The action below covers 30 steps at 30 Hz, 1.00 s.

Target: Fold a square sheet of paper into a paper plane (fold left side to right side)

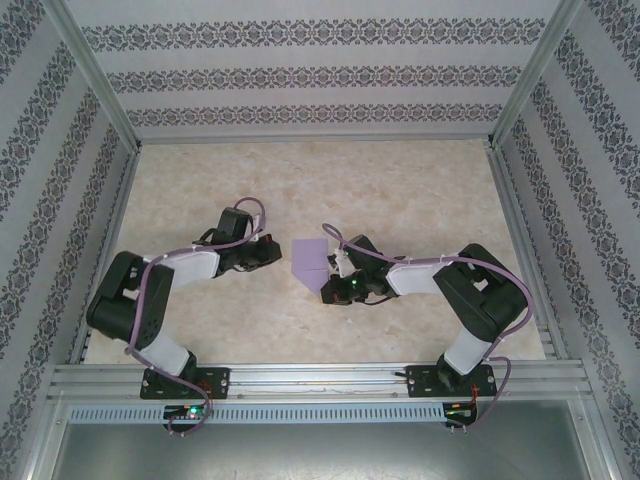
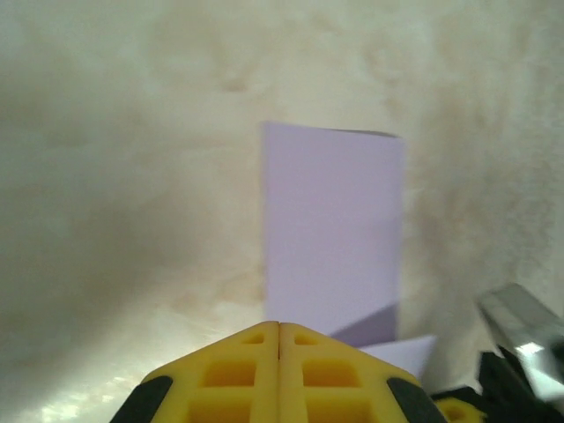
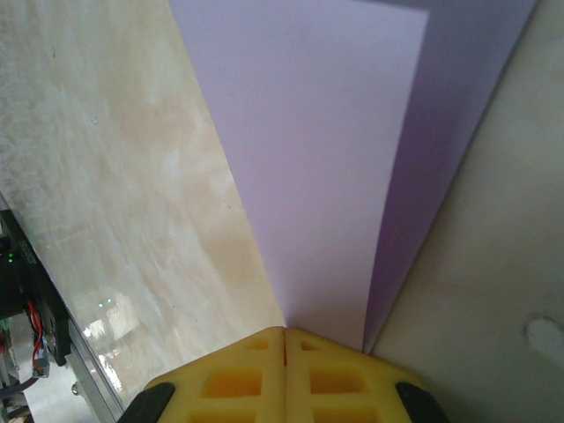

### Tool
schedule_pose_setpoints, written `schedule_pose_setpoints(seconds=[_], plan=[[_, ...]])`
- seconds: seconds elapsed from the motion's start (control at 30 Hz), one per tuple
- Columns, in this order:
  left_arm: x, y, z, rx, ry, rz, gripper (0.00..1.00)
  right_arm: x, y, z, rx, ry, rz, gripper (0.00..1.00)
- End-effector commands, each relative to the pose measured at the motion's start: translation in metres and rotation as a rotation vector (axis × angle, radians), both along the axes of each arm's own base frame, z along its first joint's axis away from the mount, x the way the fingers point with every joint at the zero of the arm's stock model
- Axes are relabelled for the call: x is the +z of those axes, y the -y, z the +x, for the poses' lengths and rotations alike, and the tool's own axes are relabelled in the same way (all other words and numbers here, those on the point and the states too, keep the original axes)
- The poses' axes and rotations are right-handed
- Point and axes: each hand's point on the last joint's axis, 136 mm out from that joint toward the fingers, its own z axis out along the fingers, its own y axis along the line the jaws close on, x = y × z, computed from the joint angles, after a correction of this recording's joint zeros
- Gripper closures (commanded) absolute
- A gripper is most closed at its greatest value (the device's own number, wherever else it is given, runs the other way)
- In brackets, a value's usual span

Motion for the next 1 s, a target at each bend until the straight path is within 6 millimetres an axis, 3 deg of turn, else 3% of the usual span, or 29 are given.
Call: schedule_pose_setpoints(seconds=[0.0,0.17,0.33,0.47,0.73,0.97], plan=[[0.01,0.026,-0.025,-0.113,0.018,-0.019,0.99,-0.044,0.035,-0.031,-0.006,-0.099,-0.202,1.0],[0.012,0.081,-0.045,-0.269,-0.007,-0.098,1.0,-0.044,0.034,-0.031,-0.008,-0.103,-0.199,1.0],[-0.011,0.103,-0.051,-0.324,-0.056,-0.054,1.0,-0.045,0.034,-0.031,-0.009,-0.107,-0.196,1.0],[-0.029,0.101,-0.051,-0.307,-0.091,-0.031,1.0,-0.042,0.032,-0.03,-0.008,-0.104,-0.186,1.0],[-0.068,0.074,-0.061,-0.238,-0.189,0.107,1.0,-0.026,0.022,-0.031,0.006,-0.097,-0.123,1.0],[-0.083,0.058,-0.064,-0.191,-0.236,0.166,1.0,-0.012,0.016,-0.037,0.02,-0.096,-0.055,1.0]])
